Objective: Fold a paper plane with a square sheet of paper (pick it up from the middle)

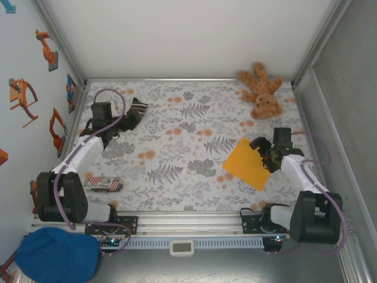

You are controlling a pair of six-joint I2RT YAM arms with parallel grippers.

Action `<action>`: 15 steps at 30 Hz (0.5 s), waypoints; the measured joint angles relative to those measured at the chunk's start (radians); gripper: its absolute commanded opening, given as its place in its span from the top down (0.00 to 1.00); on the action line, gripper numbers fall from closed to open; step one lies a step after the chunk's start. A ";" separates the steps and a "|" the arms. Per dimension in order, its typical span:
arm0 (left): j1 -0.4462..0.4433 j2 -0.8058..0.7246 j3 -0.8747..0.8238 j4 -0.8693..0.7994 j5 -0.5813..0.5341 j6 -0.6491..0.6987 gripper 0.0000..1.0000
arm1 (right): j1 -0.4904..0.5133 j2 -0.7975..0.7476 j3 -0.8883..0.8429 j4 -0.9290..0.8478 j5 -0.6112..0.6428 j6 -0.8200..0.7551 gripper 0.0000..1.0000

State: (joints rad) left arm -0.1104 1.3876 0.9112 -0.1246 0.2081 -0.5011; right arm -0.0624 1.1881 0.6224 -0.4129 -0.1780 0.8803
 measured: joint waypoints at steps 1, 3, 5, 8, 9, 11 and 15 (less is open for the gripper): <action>0.000 0.008 0.003 0.007 0.015 -0.003 0.04 | 0.000 0.005 -0.007 0.006 0.003 0.010 0.03; 0.000 0.021 0.004 0.023 0.041 -0.008 0.04 | 0.000 0.024 -0.009 0.026 0.006 0.022 0.03; 0.000 0.033 0.005 0.038 0.061 -0.014 0.04 | 0.000 0.053 -0.009 0.054 0.006 0.029 0.03; 0.000 0.058 0.011 0.050 0.084 -0.022 0.04 | 0.002 0.108 -0.005 0.089 0.005 0.036 0.04; -0.001 0.070 0.016 0.052 0.090 -0.023 0.04 | 0.003 0.131 -0.001 0.097 0.003 0.037 0.04; -0.001 0.091 0.027 0.057 0.100 -0.026 0.04 | 0.013 0.175 0.009 0.109 0.002 0.038 0.04; -0.005 0.109 0.034 0.058 0.108 -0.032 0.04 | 0.056 0.227 0.056 0.126 0.003 0.038 0.04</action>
State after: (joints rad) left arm -0.1158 1.4971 0.9455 -0.0666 0.3161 -0.5327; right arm -0.0063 1.4155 0.6788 -0.2871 -0.1753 0.9180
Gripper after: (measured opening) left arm 0.964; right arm 0.958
